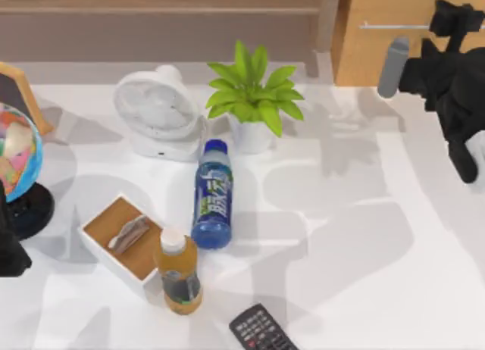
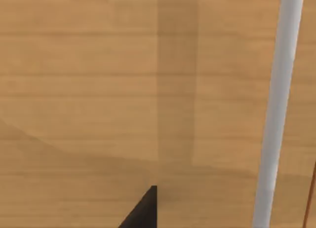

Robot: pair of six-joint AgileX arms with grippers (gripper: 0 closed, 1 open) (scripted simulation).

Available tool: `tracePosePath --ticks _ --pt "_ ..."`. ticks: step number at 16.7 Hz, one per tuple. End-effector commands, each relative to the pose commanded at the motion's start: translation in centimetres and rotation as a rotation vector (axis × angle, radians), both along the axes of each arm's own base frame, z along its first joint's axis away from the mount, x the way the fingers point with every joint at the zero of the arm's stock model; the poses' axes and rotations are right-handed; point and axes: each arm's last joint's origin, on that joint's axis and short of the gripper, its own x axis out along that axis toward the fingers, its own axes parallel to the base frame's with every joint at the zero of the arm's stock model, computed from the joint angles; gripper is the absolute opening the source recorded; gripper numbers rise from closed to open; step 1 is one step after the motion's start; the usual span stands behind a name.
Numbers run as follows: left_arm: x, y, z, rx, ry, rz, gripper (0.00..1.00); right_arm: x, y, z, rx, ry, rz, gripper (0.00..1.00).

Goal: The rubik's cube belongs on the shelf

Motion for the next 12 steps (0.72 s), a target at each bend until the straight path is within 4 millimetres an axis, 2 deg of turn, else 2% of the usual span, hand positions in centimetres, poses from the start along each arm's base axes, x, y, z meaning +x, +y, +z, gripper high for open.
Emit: tracePosePath --ticks 7,12 --pt "0.00 0.00 0.00 0.000 0.000 0.000 1.00 0.00 0.00 0.00 0.000 0.000 0.000 0.02" --pt "0.00 0.00 0.00 0.000 0.000 0.000 1.00 0.00 0.00 0.00 0.000 0.000 0.000 0.00"
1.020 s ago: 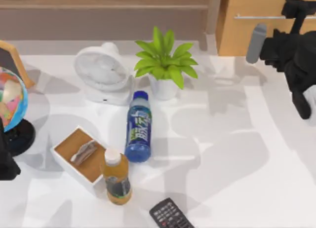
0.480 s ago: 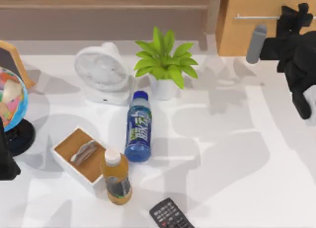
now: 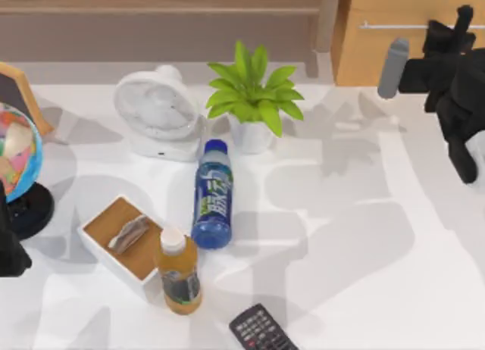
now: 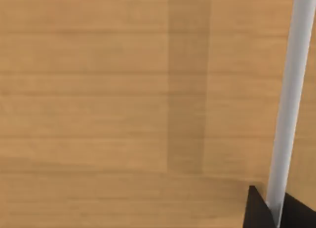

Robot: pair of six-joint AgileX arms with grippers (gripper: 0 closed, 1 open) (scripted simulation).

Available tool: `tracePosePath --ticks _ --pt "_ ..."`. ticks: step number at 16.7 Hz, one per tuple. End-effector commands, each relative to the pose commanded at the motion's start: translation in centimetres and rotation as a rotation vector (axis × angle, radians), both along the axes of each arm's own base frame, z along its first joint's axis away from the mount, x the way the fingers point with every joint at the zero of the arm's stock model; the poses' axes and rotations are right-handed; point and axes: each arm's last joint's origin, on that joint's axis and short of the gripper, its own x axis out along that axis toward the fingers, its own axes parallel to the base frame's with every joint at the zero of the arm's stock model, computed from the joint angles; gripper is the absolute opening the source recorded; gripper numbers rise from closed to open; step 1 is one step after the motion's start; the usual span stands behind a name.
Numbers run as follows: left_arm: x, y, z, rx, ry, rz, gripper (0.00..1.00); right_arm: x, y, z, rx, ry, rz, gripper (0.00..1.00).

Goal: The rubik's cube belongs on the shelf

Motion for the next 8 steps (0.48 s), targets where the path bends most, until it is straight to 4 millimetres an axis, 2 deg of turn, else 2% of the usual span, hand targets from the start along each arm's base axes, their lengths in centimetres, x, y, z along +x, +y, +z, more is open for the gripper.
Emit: tracePosePath --ticks 5,8 --pt "0.0 0.0 0.0 0.000 0.000 0.000 1.00 -0.1 0.1 -0.1 0.003 0.004 0.002 0.00" --pt "0.0 0.0 0.0 0.000 0.000 0.000 1.00 -1.6 0.2 0.0 0.004 -0.001 0.002 0.00"
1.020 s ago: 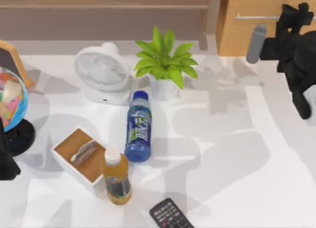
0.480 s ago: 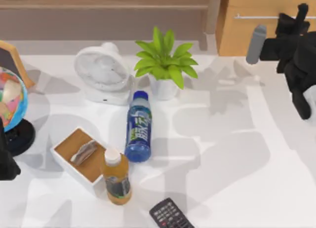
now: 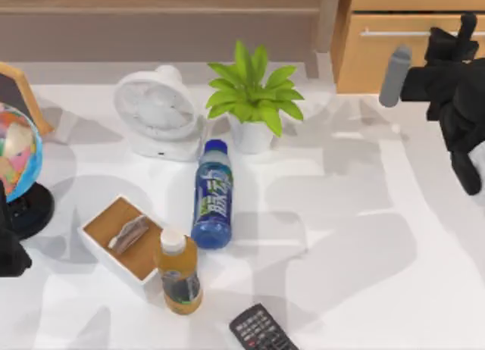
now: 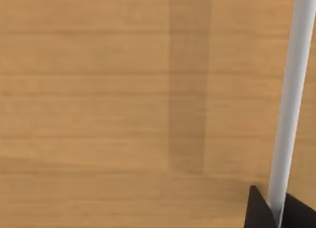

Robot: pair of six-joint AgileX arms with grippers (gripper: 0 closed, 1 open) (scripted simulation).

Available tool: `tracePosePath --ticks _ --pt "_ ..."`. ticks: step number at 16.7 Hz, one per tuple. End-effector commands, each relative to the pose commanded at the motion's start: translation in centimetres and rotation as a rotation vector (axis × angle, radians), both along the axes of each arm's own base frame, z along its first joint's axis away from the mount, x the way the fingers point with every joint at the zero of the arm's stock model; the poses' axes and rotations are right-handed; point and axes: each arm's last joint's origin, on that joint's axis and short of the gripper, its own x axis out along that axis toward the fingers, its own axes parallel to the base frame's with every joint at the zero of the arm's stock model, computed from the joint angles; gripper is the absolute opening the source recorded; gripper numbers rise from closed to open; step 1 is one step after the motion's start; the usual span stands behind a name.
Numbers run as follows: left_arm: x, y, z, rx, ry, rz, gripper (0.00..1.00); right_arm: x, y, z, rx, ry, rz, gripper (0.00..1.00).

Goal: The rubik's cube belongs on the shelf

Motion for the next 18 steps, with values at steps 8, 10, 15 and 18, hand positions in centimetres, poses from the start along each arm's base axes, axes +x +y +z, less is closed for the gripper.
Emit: tracePosePath --ticks 8,10,15,18 --pt "0.0 0.0 0.0 0.000 0.000 0.000 1.00 -4.8 0.0 -0.1 -0.002 0.006 0.000 0.00" --pt "0.0 0.0 0.0 0.000 0.000 0.000 1.00 -4.7 -0.1 -0.2 -0.002 0.010 -0.001 0.00" --pt "0.0 0.0 0.0 0.000 0.000 0.000 1.00 -7.4 0.0 -0.3 -0.001 0.009 -0.001 0.00" --pt "0.0 0.0 0.0 0.000 0.000 0.000 1.00 -10.2 0.0 -0.4 -0.003 0.018 -0.001 0.00"
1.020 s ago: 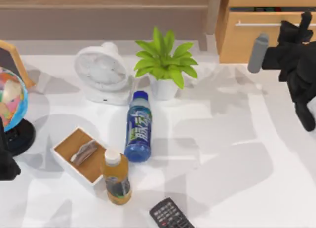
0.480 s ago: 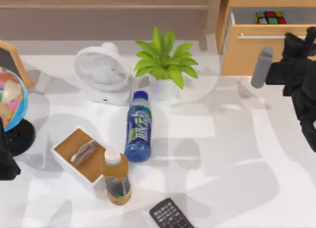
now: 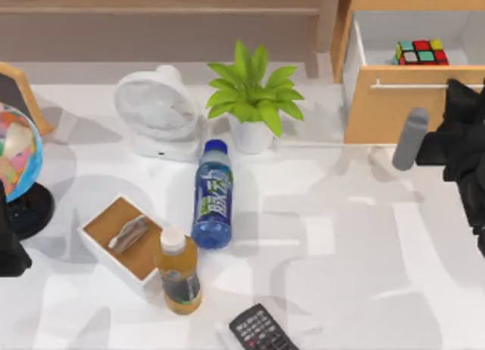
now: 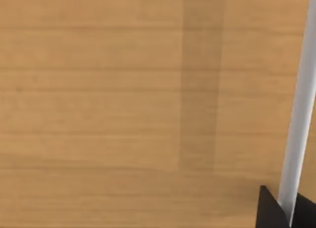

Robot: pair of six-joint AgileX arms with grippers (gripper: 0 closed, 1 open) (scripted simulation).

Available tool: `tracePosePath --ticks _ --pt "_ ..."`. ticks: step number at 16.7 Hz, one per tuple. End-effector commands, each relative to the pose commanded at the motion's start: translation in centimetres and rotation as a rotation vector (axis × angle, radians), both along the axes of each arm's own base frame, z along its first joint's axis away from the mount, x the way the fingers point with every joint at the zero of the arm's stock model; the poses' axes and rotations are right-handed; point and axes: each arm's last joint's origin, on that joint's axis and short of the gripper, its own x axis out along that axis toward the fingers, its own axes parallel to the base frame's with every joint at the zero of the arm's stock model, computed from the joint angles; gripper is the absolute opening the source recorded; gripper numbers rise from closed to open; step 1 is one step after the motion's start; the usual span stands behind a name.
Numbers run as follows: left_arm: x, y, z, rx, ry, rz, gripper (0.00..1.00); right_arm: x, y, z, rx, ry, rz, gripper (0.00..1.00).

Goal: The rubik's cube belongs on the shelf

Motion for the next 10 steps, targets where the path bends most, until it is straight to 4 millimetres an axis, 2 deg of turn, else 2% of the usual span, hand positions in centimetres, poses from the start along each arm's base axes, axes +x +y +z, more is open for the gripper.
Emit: tracePosePath --ticks 2,6,8,10 --pt "0.0 0.0 0.0 0.000 0.000 0.000 1.00 -0.8 0.0 0.1 0.001 -0.008 0.000 0.00" --pt "0.0 0.0 0.0 0.000 0.000 0.000 1.00 -0.8 0.0 0.1 0.001 -0.009 0.001 0.00" --pt "0.0 0.0 0.0 0.000 0.000 0.000 1.00 -1.7 0.2 0.2 0.001 -0.014 0.003 0.00" --pt "0.0 0.0 0.0 0.000 0.000 0.000 1.00 -3.5 0.2 0.0 -0.001 -0.008 0.001 0.00"
